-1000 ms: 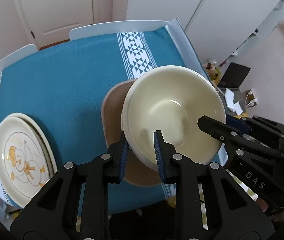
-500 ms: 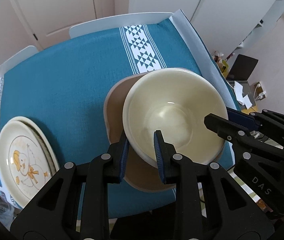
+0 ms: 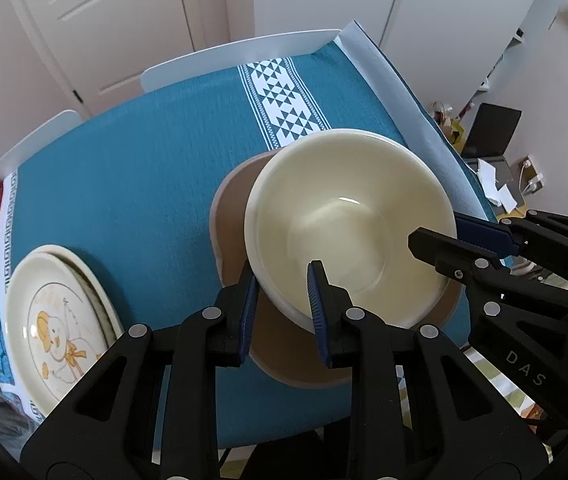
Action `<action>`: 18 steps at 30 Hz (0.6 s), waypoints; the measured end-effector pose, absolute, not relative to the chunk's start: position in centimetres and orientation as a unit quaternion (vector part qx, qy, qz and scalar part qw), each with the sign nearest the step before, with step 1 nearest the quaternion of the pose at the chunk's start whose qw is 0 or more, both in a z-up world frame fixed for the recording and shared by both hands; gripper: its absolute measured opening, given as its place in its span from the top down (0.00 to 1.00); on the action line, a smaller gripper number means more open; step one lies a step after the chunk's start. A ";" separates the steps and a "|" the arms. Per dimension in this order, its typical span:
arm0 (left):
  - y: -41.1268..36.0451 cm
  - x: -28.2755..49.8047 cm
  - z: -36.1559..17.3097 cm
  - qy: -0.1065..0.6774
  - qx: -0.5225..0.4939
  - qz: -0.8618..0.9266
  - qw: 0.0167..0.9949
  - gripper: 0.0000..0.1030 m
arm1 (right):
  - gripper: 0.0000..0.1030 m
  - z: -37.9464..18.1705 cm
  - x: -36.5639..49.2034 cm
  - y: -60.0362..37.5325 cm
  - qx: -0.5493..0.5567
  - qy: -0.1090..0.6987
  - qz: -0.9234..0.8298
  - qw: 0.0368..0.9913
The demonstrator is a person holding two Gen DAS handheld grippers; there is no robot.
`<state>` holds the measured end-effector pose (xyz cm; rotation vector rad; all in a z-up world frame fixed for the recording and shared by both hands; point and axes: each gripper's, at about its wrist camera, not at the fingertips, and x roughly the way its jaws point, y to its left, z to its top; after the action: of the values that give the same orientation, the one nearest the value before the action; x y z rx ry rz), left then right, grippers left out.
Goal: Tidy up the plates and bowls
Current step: 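Carry the cream bowl onto the white bowl in the taupe dish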
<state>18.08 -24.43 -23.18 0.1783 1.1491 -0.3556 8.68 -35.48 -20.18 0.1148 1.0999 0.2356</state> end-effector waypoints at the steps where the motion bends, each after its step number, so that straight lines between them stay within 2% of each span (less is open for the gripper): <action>1: -24.4 18.1 -23.2 0.539 0.083 -0.166 0.822 0.79 | 0.81 -20.2 8.7 -35.5 0.054 0.522 0.112 0.844; 18: -23.7 17.4 -21.3 0.518 0.067 -0.166 0.837 0.78 | 0.81 -18.9 8.7 -37.0 0.117 0.520 0.103 0.840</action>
<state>17.39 -23.68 -21.35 0.1415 1.0962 -0.3503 8.68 -37.02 -18.85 0.2475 1.0984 0.2187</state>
